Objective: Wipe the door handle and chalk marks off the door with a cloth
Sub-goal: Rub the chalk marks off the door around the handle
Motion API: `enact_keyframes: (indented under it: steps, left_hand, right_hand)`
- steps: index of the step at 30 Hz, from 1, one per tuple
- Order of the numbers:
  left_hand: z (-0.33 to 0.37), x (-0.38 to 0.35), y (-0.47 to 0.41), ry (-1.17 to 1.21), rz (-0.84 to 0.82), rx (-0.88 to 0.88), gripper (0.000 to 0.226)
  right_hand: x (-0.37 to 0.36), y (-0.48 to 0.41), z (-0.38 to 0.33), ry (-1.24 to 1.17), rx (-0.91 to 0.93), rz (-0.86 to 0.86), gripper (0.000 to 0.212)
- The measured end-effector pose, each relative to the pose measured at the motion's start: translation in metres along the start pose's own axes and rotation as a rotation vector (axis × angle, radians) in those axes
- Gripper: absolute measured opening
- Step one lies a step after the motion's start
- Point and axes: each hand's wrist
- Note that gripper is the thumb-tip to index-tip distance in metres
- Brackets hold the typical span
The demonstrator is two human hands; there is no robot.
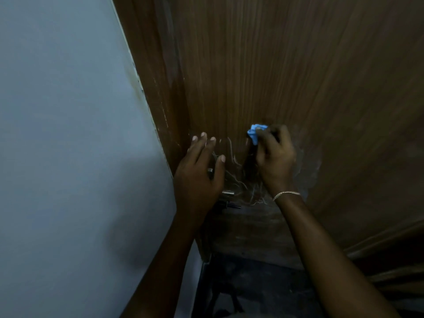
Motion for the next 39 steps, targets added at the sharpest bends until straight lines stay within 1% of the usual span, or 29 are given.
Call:
enact_keyframes:
  steps: [2,3,6,8,9,12,14,17,19,20,21,24,25,26,30,32,34,36,37,39]
  left_hand:
    - [-0.001,0.000,0.000,0.000,0.004,0.007,0.047]
    - [0.000,-0.001,0.000,0.003,0.006,0.006,0.047]
    - [0.005,-0.005,-0.002,0.013,0.014,-0.013,0.046]
    - [0.006,-0.006,-0.001,0.028,0.018,-0.023,0.045]
    - [0.005,-0.006,0.000,0.033,0.017,-0.021,0.045]
    - [0.003,-0.006,0.002,0.030,0.012,-0.002,0.045]
    - [0.005,-0.006,0.002,0.029,0.010,0.000,0.045]
    - [0.013,-0.009,0.002,0.029,-0.005,-0.023,0.044]
    - [0.015,-0.012,0.002,0.024,-0.017,-0.032,0.045]
    - [0.014,-0.012,0.002,0.021,-0.022,-0.030,0.045]
    - [0.014,-0.013,0.002,0.022,-0.025,-0.024,0.045]
    - [0.012,-0.015,0.004,0.025,-0.027,-0.017,0.045]
    - [0.012,-0.016,0.004,0.027,-0.026,-0.020,0.044]
    - [0.013,-0.017,0.004,0.031,-0.026,-0.024,0.044]
    - [0.018,-0.022,0.004,0.033,-0.028,-0.039,0.043]
    - [0.016,-0.021,0.005,0.039,-0.020,-0.034,0.043]
    - [0.014,-0.020,0.006,0.034,-0.014,-0.022,0.043]
    - [0.014,-0.019,0.006,0.029,-0.017,-0.018,0.043]
    - [0.014,-0.019,0.005,0.033,-0.019,-0.020,0.043]
    - [0.016,-0.020,0.004,0.042,-0.021,-0.028,0.043]
  right_hand:
    - [0.005,-0.011,0.006,-0.027,-0.006,0.089,0.020]
    - [0.003,-0.018,0.006,-0.037,0.011,0.107,0.020]
    - [-0.009,-0.017,-0.003,-0.013,0.068,0.042,0.021]
    - [-0.005,-0.001,0.003,0.016,0.055,-0.022,0.020]
    - [0.002,0.007,0.008,0.020,0.028,-0.020,0.020]
    - [0.022,0.006,0.020,-0.041,-0.067,0.104,0.020]
    - [0.022,-0.008,0.021,-0.045,-0.059,0.161,0.021]
    - [0.011,-0.008,0.015,-0.010,-0.019,0.102,0.020]
    - [0.014,0.006,0.020,0.016,-0.033,0.030,0.019]
    - [0.021,0.012,0.025,0.015,-0.056,0.021,0.019]
    - [0.030,0.015,0.030,0.007,-0.084,0.046,0.018]
    - [0.046,0.001,0.039,-0.015,-0.153,0.252,0.020]
    - [0.047,-0.006,0.038,-0.023,-0.159,0.288,0.020]
    - [0.044,-0.011,0.035,-0.023,-0.155,0.280,0.020]
    - [0.035,0.014,0.037,0.057,-0.101,0.070,0.022]
    - [0.046,0.026,0.044,0.040,-0.156,0.103,0.021]
    - [0.057,0.020,0.048,0.008,-0.208,0.232,0.022]
    - [0.060,0.005,0.045,-0.018,-0.202,0.328,0.021]
    - [0.057,-0.001,0.041,-0.023,-0.181,0.326,0.020]
    - [0.049,0.000,0.035,0.005,-0.129,0.236,0.019]
Point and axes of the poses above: each hand's wrist, its own y-axis away from the middle knuckle, its own x-axis out of the back of the hand, z = x × y, and after that the axes turned 9 degrees about -y, right-handed
